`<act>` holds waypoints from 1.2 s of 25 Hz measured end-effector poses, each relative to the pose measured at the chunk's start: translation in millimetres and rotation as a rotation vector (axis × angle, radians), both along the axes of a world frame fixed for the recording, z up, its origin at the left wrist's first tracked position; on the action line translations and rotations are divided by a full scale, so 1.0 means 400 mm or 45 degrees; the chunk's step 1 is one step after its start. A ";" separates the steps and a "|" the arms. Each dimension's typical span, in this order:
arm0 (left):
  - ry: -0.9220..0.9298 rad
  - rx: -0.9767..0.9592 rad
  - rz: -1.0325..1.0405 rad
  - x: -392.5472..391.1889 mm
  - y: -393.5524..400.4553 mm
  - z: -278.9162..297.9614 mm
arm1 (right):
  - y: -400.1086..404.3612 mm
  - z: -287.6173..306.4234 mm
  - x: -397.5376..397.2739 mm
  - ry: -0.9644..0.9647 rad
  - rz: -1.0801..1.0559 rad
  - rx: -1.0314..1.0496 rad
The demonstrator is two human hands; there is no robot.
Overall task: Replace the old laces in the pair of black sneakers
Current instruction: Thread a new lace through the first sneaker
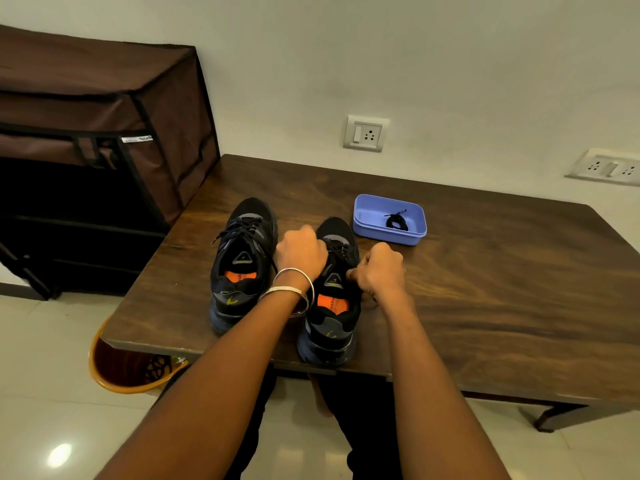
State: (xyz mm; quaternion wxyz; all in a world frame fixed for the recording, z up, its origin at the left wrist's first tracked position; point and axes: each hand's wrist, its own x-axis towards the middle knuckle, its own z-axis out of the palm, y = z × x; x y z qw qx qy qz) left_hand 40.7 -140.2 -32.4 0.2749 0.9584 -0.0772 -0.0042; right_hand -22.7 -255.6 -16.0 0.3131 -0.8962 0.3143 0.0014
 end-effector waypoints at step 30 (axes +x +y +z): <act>-0.072 0.000 -0.437 0.017 0.082 0.062 | 0.018 0.024 -0.016 0.179 0.190 -0.120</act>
